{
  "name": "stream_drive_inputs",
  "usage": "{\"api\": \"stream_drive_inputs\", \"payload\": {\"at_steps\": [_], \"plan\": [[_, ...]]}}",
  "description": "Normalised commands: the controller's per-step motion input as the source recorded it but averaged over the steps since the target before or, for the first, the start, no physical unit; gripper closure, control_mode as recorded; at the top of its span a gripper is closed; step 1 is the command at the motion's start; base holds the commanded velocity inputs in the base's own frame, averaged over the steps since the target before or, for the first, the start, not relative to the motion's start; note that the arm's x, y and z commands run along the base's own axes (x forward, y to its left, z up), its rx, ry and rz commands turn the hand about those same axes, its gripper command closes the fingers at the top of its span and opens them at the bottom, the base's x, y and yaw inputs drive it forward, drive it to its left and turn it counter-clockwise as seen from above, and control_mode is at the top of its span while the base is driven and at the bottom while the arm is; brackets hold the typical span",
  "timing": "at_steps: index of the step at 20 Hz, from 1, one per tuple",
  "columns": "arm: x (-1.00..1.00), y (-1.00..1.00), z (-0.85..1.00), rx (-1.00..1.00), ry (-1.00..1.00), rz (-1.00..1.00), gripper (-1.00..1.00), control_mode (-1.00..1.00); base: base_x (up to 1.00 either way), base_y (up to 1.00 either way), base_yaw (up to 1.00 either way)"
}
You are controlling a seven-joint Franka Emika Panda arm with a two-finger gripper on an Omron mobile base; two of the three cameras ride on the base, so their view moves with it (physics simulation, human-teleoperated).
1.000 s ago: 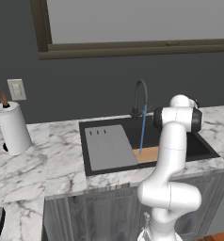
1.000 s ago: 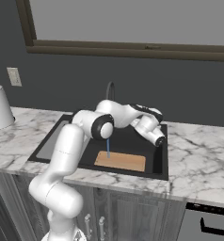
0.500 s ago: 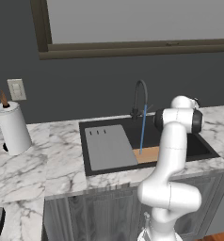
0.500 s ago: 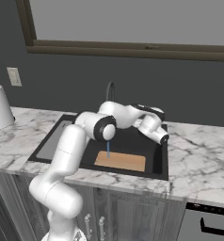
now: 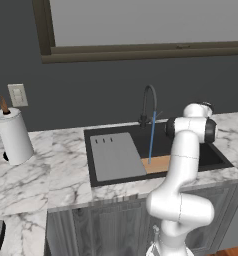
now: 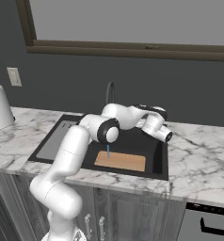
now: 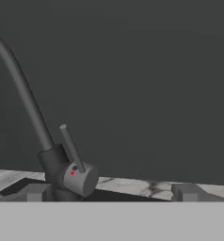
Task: Turn on the sink faucet with hot water and rinse the cutting board for ten seconds, then turn off the faucet. Push the cutting board to reach the water if necessary.
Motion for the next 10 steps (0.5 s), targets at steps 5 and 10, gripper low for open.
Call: {"api": "stream_drive_inputs", "payload": {"at_steps": [5,10], "plan": [[0.08,0.15,0.02,0.0,0.03,0.06,-1.0,-1.0,0.0,0.0,0.0],[0.11,0.22,0.02,0.0,0.03,0.03,-1.0,-1.0,0.0,0.0,0.0]]}}
